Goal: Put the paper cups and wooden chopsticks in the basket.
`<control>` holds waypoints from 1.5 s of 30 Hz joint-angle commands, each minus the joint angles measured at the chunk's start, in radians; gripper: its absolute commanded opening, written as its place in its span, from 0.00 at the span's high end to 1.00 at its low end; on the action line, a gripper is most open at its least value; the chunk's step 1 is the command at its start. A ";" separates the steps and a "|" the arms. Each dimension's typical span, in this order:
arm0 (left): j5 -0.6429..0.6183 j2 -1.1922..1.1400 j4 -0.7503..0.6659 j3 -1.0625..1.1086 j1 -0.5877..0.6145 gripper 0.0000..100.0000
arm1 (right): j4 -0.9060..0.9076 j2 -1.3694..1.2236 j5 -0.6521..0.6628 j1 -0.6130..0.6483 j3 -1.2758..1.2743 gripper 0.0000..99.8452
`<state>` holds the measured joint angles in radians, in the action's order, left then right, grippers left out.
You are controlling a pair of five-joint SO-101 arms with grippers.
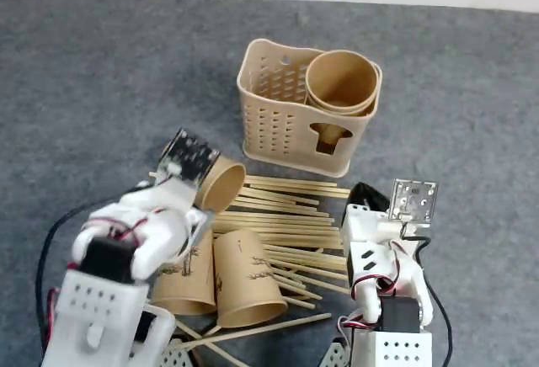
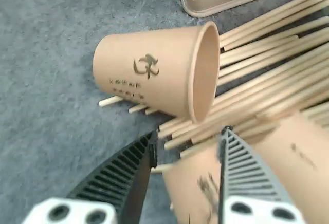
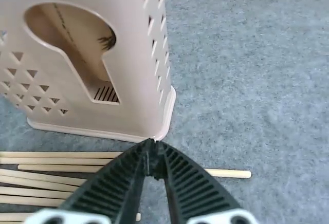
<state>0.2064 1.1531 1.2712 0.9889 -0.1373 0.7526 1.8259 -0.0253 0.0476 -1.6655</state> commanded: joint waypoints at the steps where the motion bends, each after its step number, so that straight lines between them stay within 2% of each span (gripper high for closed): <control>1: -0.026 -0.134 -0.150 -0.048 -0.025 0.80 | -0.022 0.015 -0.002 -0.004 -0.013 0.99; 5: -0.028 -0.191 -0.209 -0.039 -0.019 0.80 | -0.022 0.015 -0.002 -0.004 -0.015 0.99; 9: -0.021 -0.197 -0.330 0.053 -0.015 0.80 | -0.022 0.015 -0.002 -0.004 -0.015 0.99; 13: -0.021 -0.197 -0.457 0.134 0.039 0.80 | -0.024 0.015 0.000 -0.004 -0.012 0.99; 17: -0.021 -0.197 -0.500 0.160 0.101 0.81 | -0.024 0.015 0.002 -0.004 -0.012 0.99; 23: -0.021 -0.197 -0.502 0.159 0.117 0.92 | -0.025 0.015 0.051 -0.004 -0.012 0.99; 30: -0.026 -0.197 -0.568 0.160 0.124 1.00 | -0.025 0.015 0.052 -0.004 -0.012 0.99; 37: -0.037 -0.197 -0.568 0.096 0.143 0.99 | -0.025 0.015 0.052 -0.005 -0.012 0.99; 40: -0.104 -0.205 -0.551 0.022 0.199 0.99 | -0.025 0.015 0.052 -0.007 -0.012 0.99; 45: -0.120 -0.205 -0.327 -0.159 0.260 0.99 | -0.025 0.015 0.052 -0.007 -0.012 0.99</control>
<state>0.1051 0.9505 0.7910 1.0073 0.0836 0.7526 1.8259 0.0115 0.0491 -1.6655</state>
